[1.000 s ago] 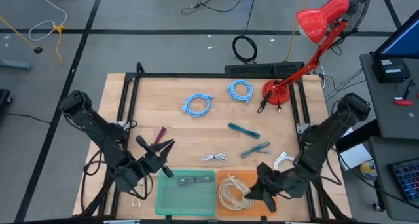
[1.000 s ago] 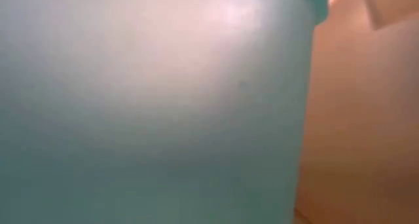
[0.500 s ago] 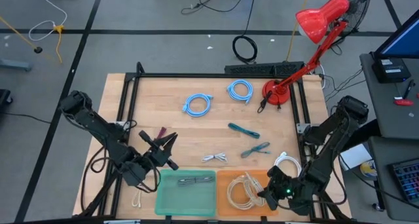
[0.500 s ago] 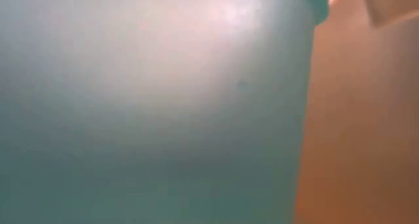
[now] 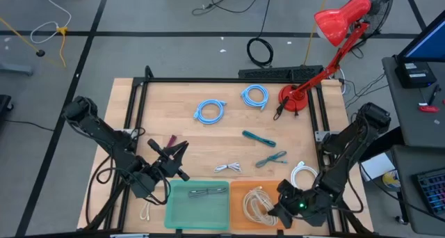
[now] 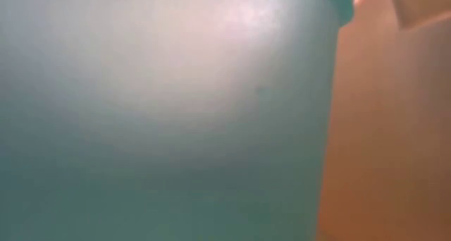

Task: Pick & Place USB Port
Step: Put the light brown HDMI cable into the orange bin

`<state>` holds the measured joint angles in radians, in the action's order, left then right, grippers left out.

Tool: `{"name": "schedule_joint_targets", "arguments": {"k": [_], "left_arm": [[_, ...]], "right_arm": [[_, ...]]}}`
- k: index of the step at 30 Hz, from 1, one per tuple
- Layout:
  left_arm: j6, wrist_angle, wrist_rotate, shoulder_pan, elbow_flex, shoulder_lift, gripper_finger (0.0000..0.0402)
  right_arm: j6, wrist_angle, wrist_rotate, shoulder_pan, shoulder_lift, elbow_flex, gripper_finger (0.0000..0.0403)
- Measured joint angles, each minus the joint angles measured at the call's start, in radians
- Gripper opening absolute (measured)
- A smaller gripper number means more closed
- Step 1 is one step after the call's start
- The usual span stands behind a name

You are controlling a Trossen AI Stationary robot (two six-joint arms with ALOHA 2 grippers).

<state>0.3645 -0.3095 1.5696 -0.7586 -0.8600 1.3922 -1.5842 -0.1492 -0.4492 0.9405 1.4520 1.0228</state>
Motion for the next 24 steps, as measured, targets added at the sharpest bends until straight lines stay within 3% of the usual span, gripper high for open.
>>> {"name": "schedule_joint_targets", "arguments": {"k": [5,14,24], "left_arm": [[-0.005,0.000,0.000,0.000,0.000,0.000,0.0035],[-0.096,0.090,-0.001,0.017,0.000,0.000,0.0035],[-0.185,0.165,-0.060,0.047,0.000,0.001,0.0035]], "right_arm": [[0.024,0.041,0.007,0.003,-0.010,0.001,0.0030],[-0.042,-0.115,-0.025,0.005,-0.081,0.004,0.0030],[-0.229,-0.631,-0.022,0.039,-0.132,0.210,0.0030]]}}
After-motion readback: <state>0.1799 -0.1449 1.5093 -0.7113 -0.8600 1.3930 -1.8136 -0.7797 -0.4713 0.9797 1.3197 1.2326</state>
